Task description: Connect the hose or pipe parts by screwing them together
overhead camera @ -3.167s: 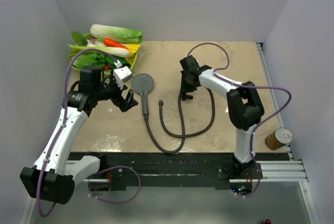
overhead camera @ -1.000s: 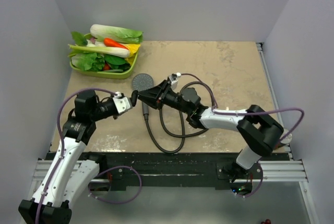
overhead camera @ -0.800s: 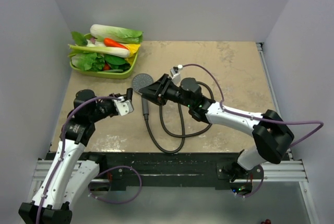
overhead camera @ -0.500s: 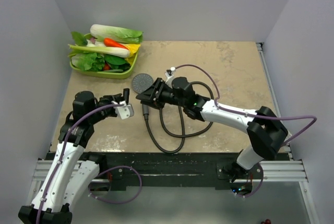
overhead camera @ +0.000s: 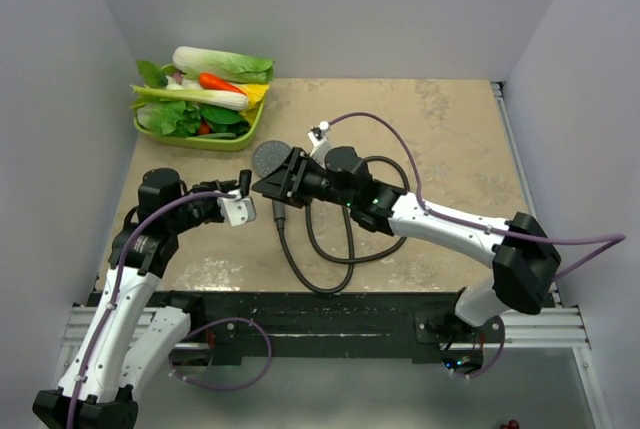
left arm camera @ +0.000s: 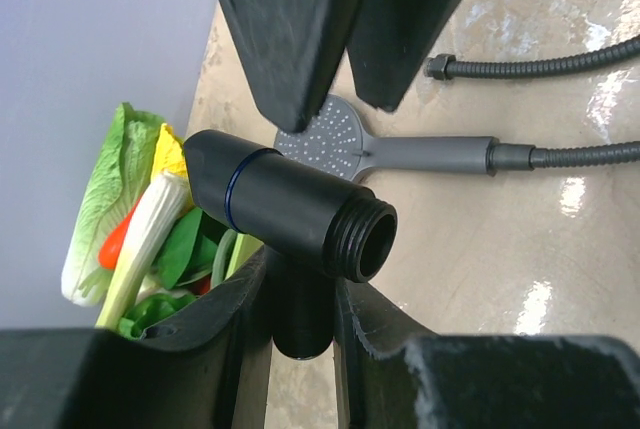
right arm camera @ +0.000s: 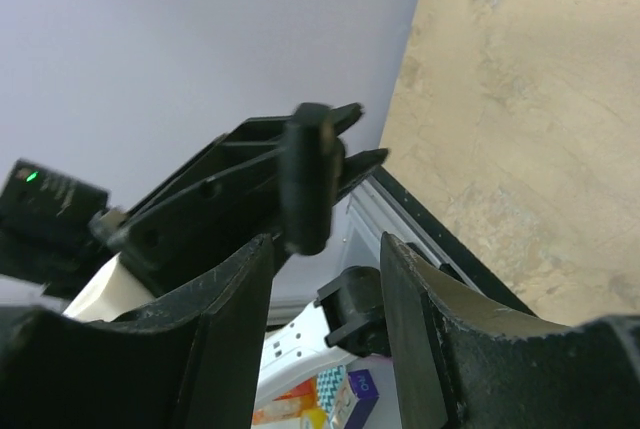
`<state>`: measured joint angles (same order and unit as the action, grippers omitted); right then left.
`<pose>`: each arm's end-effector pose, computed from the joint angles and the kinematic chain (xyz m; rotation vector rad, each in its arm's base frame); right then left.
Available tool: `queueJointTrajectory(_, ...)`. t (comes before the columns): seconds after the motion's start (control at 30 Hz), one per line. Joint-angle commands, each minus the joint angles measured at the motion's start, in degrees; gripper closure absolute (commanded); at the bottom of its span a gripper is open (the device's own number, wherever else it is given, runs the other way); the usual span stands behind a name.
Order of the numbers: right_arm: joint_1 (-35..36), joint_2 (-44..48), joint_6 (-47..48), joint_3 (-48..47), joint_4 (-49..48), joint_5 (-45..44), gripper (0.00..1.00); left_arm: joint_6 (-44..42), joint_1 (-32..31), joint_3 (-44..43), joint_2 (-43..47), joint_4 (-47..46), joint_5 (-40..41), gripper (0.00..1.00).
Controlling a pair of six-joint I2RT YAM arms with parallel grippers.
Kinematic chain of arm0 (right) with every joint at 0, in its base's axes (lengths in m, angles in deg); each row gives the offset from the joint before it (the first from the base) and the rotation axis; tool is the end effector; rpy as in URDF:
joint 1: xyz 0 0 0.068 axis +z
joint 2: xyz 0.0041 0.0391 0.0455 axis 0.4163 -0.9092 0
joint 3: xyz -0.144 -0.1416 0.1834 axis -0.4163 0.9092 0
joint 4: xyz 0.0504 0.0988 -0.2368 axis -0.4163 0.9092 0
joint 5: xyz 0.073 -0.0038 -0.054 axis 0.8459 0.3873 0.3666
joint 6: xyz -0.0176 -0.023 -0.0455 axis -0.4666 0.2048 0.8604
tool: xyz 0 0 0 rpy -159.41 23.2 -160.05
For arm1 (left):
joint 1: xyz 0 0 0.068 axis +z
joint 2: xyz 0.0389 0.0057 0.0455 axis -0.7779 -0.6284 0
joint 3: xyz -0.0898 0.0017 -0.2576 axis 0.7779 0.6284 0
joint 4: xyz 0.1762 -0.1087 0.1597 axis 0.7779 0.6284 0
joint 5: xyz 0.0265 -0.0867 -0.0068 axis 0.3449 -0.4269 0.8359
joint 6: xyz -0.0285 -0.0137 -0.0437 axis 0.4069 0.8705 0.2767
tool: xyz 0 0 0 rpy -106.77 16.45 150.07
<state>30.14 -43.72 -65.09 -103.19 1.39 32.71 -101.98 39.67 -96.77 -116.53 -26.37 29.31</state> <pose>0.2054 0.3017 0.3122 0.1165 2.1017 1.6356 0.1402 -0.0467 0.3175 1.3809 1.4027 -0.0034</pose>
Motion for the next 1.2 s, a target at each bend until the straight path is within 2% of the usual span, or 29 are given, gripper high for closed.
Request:
queueJointTrajectory(0.0, 0.63, 4.49, 2.47, 1.01, -2.11, -3.14, 0.49, 2.16, -0.2, -2.12, -0.74, -1.49, -3.51, 1.0)
queueJointTrajectory(0.63, 2.91, -3.94, 9.59, -11.99, 10.8, -7.0, 0.49, 1.81, -0.29, -3.35, -0.83, 0.09, -4.39, 1.0)
queueJointTrajectory(1.17, 4.41, -9.57, 9.77, -15.94, 10.64, -6.84, 0.54, 1.11, -0.38, -3.79, -0.39, 0.98, -4.57, 1.0)
